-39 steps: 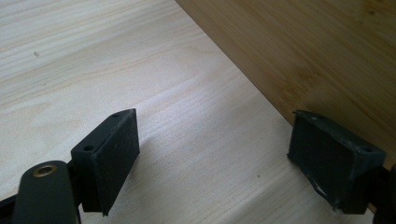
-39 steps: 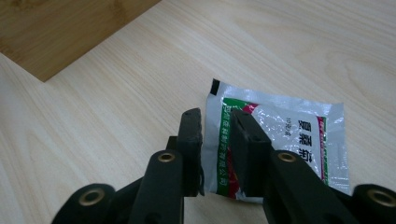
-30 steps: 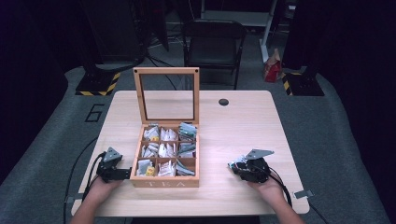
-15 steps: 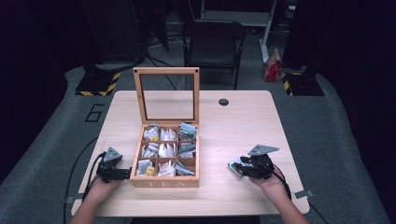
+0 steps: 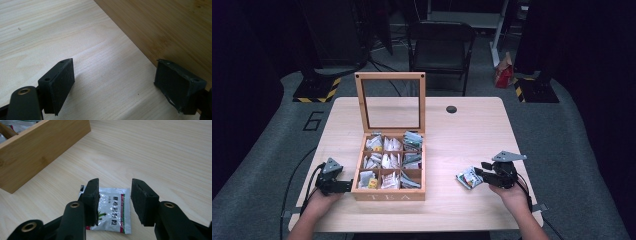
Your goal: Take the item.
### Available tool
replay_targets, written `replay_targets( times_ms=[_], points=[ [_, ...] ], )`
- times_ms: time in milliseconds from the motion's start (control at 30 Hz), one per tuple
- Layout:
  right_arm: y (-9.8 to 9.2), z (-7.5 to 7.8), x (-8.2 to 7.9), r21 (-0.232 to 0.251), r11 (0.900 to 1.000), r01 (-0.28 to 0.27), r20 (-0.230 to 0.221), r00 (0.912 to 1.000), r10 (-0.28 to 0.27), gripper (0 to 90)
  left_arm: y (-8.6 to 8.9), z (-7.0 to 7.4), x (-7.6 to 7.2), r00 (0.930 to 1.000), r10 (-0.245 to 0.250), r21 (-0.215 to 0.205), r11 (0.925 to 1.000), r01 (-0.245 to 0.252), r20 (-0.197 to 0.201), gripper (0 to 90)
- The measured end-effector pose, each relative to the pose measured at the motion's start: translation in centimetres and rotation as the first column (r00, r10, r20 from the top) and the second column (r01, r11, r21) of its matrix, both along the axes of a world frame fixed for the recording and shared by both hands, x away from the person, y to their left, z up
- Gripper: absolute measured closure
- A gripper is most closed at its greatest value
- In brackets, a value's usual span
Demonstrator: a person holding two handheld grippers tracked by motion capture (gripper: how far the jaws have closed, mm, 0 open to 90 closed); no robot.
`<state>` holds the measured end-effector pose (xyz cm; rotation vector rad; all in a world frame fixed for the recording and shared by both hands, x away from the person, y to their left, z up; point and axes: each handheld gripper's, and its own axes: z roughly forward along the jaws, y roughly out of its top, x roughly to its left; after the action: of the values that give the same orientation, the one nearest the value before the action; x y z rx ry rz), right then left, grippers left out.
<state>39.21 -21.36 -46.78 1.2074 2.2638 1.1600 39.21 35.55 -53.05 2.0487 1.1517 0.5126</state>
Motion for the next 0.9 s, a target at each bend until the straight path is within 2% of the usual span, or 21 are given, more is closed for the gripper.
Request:
replay_targets(
  times_ms=[500,767,833,900],
  points=[
    [-1.5,-0.9,0.1,-0.009,0.998,0.070,-0.015,0.9975,-0.070,57.7,0.0,0.0,0.0,1.0000,-0.001,0.001,1.0000,0.001,0.000,15.9],
    [-2.0,-1.6,0.1,-0.061,0.995,0.073,-0.014,0.9971,-0.074,57.2,0.0,0.0,0.0,1.0000,0.000,-0.001,1.0000,0.000,0.000,15.9],
    [-2.0,-1.8,0.1,-0.044,0.995,0.089,-0.025,0.9956,-0.090,57.1,0.0,0.0,0.0,1.0000,0.000,0.000,1.0000,0.000,0.000,15.8],
    [-2.2,-1.9,0.1,-0.049,0.995,0.089,-0.034,0.9953,-0.091,57.0,0.0,0.0,0.0,1.0000,-0.001,0.001,1.0000,0.001,0.000,15.8]
  ],
)
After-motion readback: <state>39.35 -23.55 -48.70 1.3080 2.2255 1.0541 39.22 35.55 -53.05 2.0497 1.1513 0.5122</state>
